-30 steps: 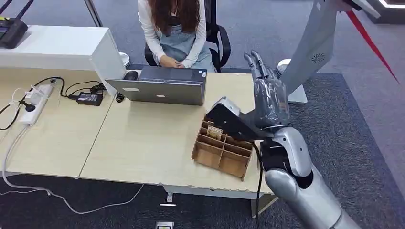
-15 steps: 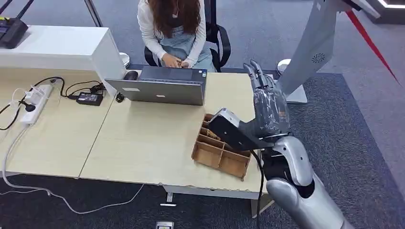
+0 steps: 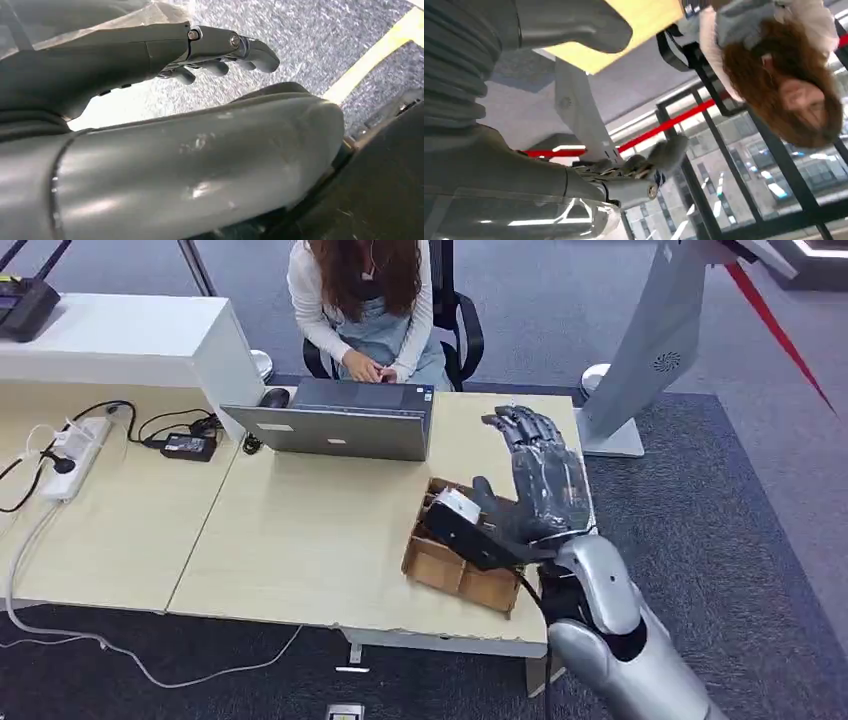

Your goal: Pass the card to the sensor for recognition and then transmit it.

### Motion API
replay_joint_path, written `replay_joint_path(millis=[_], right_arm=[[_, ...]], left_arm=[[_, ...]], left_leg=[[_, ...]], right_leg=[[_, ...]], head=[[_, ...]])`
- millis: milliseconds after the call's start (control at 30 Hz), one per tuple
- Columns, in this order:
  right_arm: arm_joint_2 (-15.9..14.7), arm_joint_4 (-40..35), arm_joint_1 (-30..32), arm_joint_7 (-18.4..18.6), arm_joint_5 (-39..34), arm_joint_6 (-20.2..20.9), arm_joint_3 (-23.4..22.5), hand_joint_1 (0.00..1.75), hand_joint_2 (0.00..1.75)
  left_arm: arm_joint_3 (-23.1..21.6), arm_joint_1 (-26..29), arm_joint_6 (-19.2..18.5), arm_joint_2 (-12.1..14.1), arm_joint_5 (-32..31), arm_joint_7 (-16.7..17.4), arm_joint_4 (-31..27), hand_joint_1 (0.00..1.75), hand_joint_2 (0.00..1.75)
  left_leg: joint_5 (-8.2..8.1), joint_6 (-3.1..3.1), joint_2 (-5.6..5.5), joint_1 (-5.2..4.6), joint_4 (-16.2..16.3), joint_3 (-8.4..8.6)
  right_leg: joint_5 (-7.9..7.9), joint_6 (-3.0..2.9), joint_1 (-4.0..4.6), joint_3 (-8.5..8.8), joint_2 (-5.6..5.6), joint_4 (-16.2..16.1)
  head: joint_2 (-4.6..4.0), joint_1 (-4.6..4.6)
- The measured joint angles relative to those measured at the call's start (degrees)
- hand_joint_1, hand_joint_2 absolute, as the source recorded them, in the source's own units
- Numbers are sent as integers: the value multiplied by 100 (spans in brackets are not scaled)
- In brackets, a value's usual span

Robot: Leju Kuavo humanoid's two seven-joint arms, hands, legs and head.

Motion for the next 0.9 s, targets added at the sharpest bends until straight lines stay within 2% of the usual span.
replay_joint_path(millis=[100,167,367,900], right_arm=[[44,131,13,-17,15,-24,42,103,175],[61,188,22,-17,7,-20,66,79,175],[92,293,24,-17,-9,6,146,63,175],[153,466,56,18,-37,50,324,61,175]], left_arm=[[33,0,0,0,2,0,0,0,0],[39,0,0,0,4,2,0,0,0],[72,1,15,0,15,9,0,0,0],[79,3,31,0,52,17,0,0,0]], left_leg=[[0,0,1,0,0,1],[0,0,1,0,0,1],[0,0,1,-1,0,1],[0,0,1,0,0,1]], right_leg=[[0,0,0,0,0,0],[0,0,0,0,0,0],[0,0,0,0,0,0],[0,0,0,-1,0,0]], head=[[0,0],[0,0],[0,0],[0,0]])
